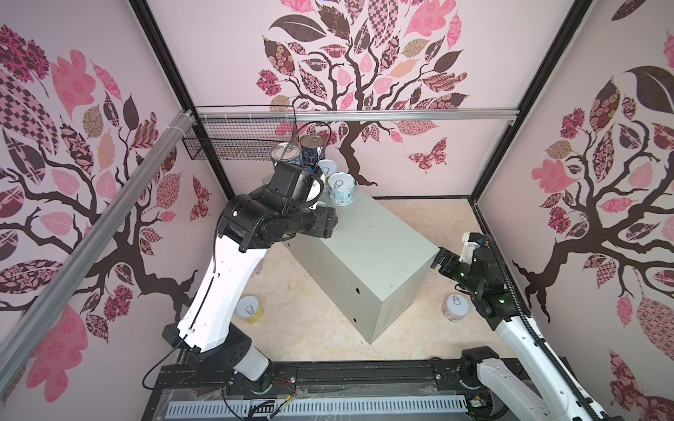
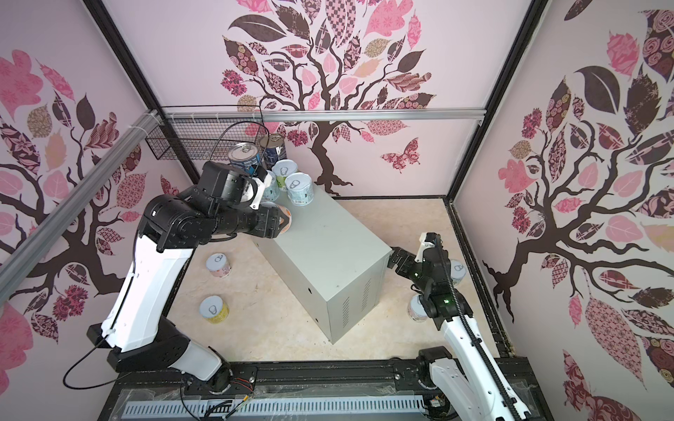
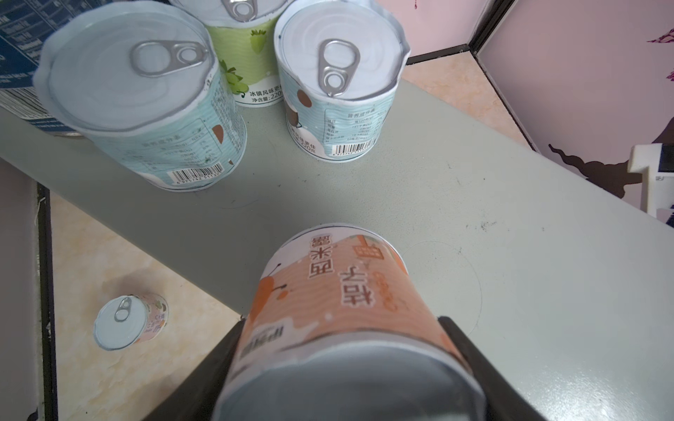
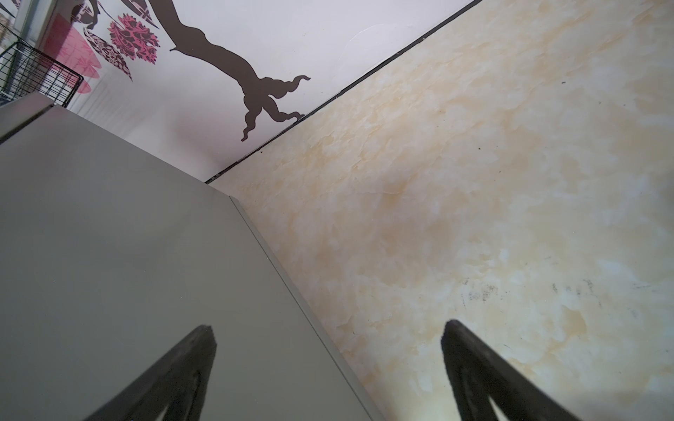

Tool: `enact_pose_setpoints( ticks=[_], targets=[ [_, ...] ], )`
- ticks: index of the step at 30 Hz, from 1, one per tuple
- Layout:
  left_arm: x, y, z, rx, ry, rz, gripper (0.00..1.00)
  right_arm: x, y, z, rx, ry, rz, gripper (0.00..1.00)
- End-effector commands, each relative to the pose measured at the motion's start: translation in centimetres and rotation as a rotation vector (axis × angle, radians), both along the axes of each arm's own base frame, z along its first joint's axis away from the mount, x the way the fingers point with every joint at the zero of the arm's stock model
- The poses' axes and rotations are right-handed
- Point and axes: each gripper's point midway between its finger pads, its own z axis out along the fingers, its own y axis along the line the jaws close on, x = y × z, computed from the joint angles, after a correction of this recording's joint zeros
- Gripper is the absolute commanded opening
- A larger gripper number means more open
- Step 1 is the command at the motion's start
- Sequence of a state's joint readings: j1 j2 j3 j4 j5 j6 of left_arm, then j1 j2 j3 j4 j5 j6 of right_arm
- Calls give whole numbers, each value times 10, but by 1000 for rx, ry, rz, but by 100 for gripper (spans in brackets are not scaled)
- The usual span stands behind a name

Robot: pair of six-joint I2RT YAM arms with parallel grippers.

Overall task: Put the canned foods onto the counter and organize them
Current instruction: 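Move the held orange-labelled can over the box top beside the other cans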

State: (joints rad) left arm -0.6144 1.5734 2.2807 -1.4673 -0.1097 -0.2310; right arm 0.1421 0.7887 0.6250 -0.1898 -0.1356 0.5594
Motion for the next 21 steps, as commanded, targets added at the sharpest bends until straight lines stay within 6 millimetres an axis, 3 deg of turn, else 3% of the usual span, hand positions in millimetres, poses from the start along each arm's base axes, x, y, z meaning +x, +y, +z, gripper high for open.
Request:
enact_pose_setpoints(
  ticks=[1,16,21],
  targets=[
    [8,1,24,-14,-94,13,56,1,4,-3,-6,-7,22,100],
    [27,-11,10,49,-83,11,80,4,5,-15,-8,5,28,100],
    [30,-13,13,50,-95,12,82,5,6,-18,-10,11,32,100]
  ],
)
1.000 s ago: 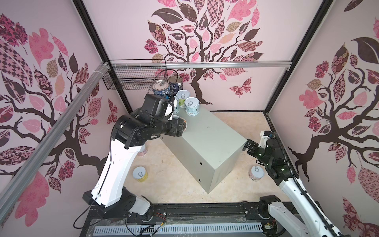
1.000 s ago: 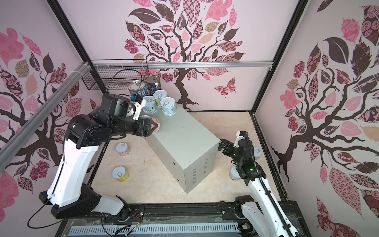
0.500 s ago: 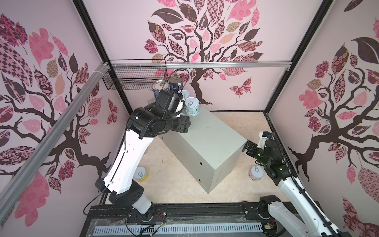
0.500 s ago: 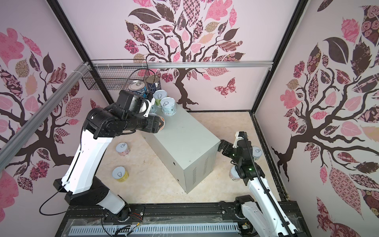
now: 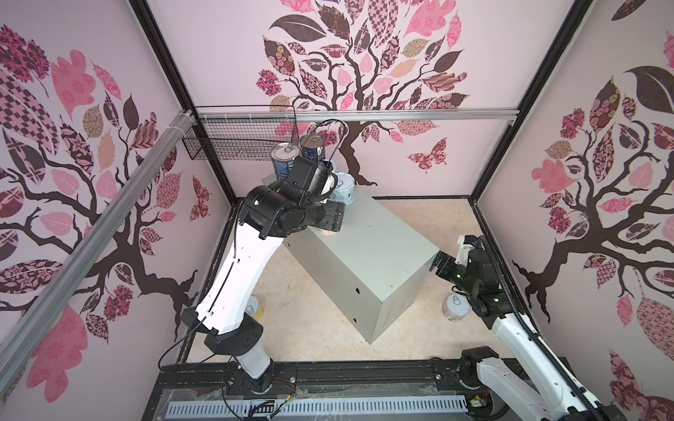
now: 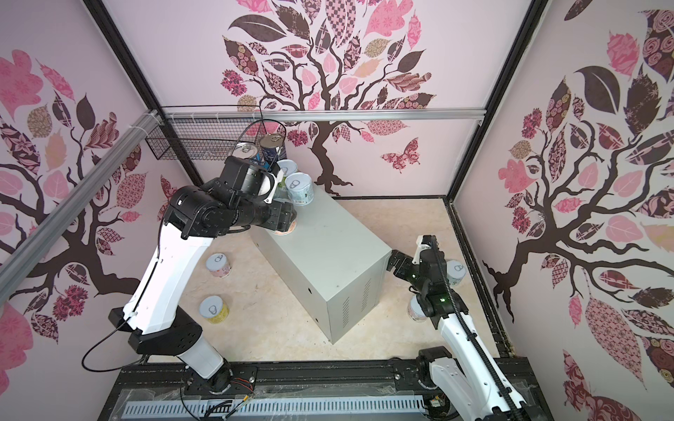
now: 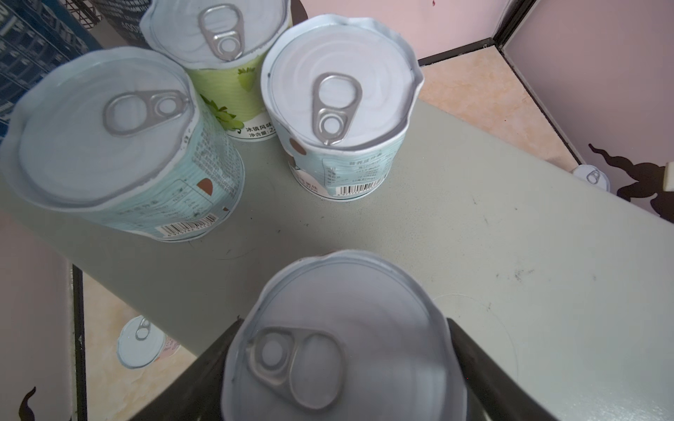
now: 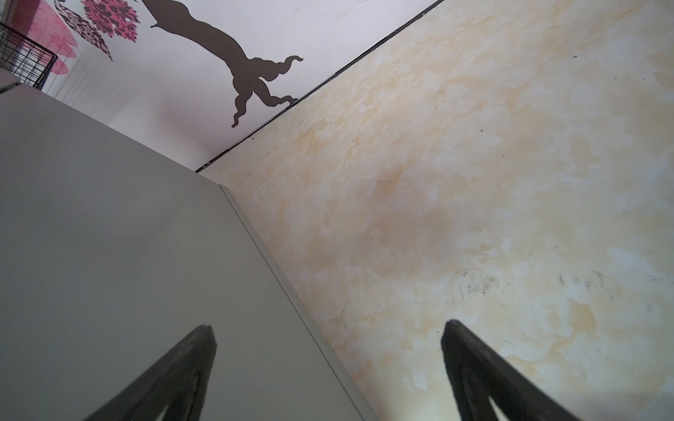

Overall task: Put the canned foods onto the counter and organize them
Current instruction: 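Move the held orange-labelled can over the box top beside the other cans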

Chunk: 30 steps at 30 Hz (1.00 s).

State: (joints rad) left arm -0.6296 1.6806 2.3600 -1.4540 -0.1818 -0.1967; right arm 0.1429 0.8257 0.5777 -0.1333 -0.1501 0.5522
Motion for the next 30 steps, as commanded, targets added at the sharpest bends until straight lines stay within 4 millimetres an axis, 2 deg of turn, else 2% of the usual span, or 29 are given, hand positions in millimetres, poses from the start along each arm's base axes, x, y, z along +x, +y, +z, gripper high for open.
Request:
enact_pose_setpoints(
  ticks=[1,7,14,22,30],
  targets=[
    [2,-1,20,-20,-69,-5,82,2,3,2,-6,-17,14,100],
    [7,0,20,-3,-79,11,85,3,3,2,-7,-16,17,100],
    [0,5,46,-34,-164,11,98,3,3,1,-10,-16,19,100],
    [-27,4,66,-61,-269,-36,98,0,3,5,-9,-23,22,100],
    [-49,9,53,-108,-279,-36,86,-3,3,11,-8,-33,24,100]
  ],
)
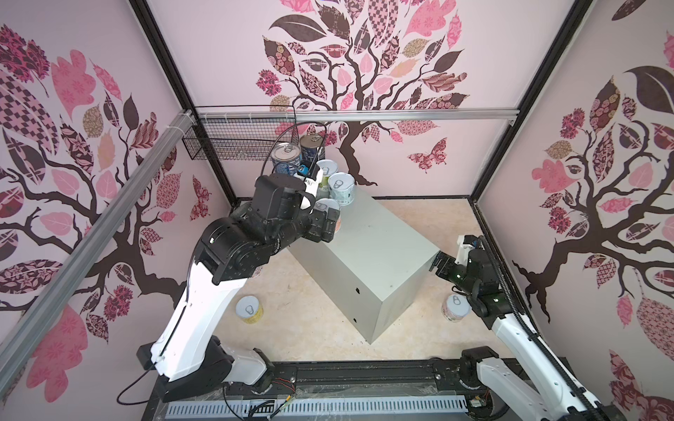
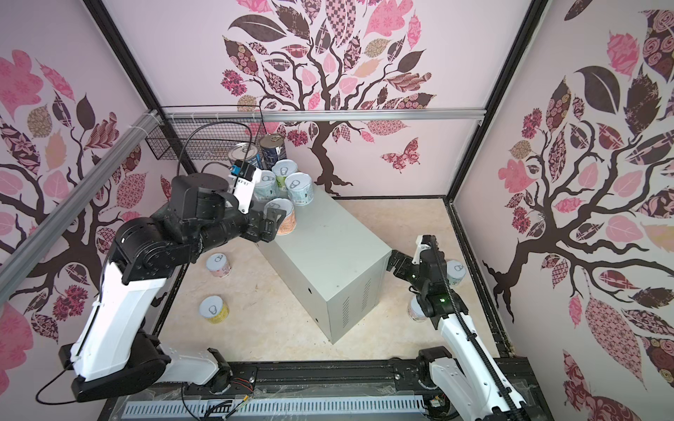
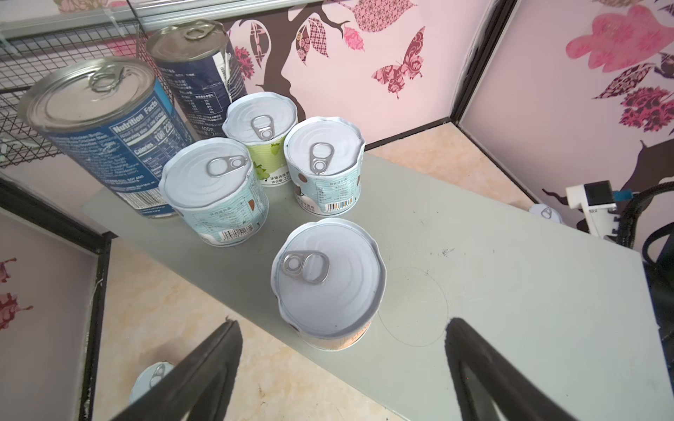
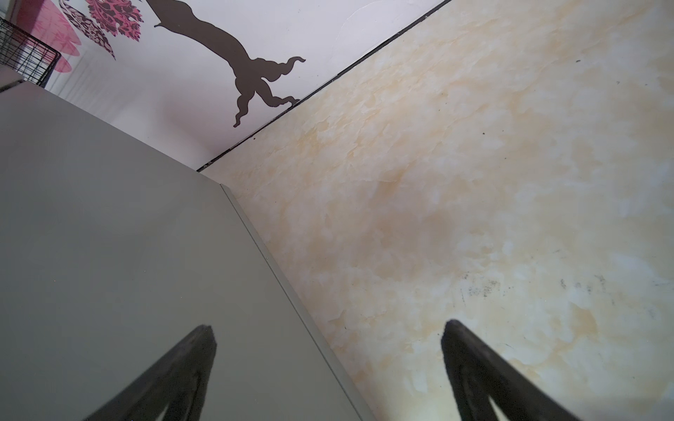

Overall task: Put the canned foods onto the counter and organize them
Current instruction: 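Move the held orange-labelled can over the box top beside the other cans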

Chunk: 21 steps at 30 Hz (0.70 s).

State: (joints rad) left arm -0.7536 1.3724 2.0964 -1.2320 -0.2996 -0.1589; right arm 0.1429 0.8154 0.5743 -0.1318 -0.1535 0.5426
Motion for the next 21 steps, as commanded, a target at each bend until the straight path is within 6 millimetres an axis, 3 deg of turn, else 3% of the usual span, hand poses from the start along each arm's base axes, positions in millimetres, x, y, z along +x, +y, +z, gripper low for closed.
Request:
enact_pose_setpoints(
  ticks=[1,9,16,21],
  targets=[
    [3,-6,-6,-31,-12,13,84,-2,3,9,-2,-21,16,100],
    [1,-16,-43,-48,61,-7,75,-5,3,10,4,-18,16,100],
    [13,-14,-59,-29,68,55,60,-6,2,11,-2,-20,15,100],
    [20,-12,-65,-19,66,100,56,-6,2,10,-4,-16,17,100]
  ],
)
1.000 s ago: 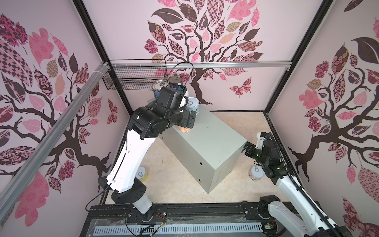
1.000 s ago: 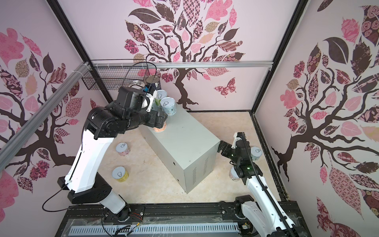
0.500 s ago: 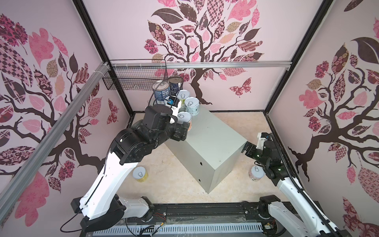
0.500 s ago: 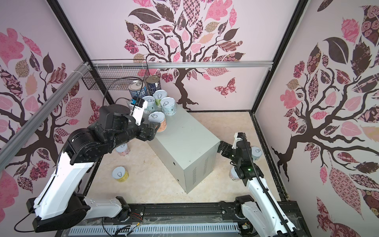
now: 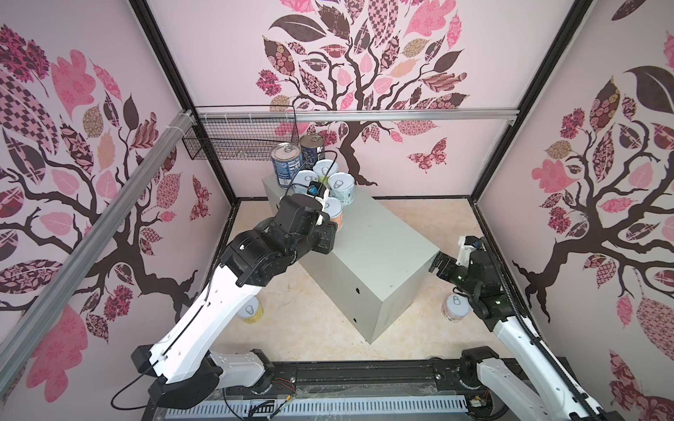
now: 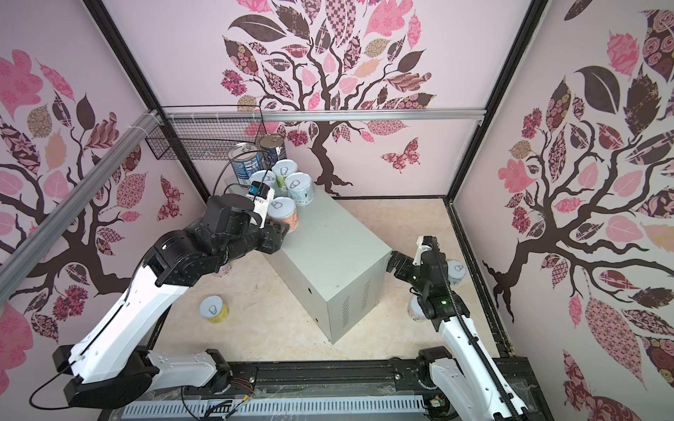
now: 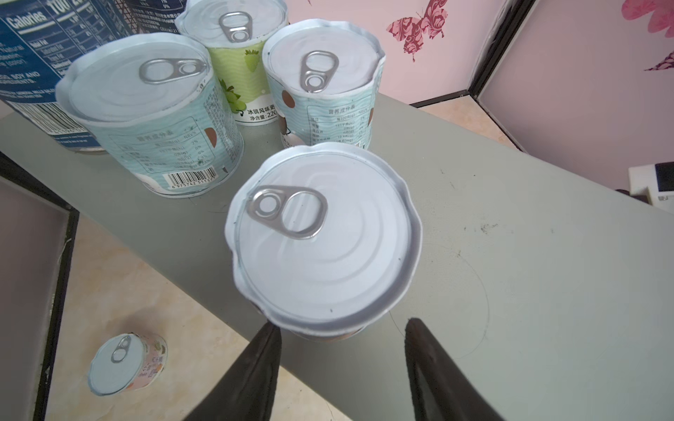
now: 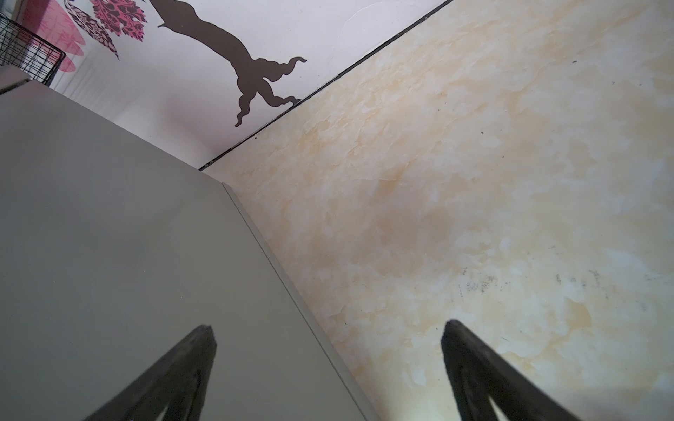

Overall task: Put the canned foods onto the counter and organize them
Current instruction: 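Move the held orange-labelled can over the box top beside the other cans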

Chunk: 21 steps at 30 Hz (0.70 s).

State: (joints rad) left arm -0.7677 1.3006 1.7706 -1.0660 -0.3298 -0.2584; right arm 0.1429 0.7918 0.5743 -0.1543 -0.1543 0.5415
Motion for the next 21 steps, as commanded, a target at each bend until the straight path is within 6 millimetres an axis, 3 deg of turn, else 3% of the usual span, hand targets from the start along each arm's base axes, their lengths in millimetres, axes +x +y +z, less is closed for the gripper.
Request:
enact_pose_setpoints(
  ticks=[1,3,9,21],
  targets=[
    [8,1,-1,-9,-21,49,56,-1,3,7,-4,-13,17,100],
    [9,1,-3,-12,-17,57,57,-1,3,7,-4,-14,17,100],
    [13,-4,-11,-18,-1,61,74,-1,4,8,-3,-15,21,100],
    [28,3,-15,10,-22,138,69,-2,4,6,-4,-14,24,100]
  ],
)
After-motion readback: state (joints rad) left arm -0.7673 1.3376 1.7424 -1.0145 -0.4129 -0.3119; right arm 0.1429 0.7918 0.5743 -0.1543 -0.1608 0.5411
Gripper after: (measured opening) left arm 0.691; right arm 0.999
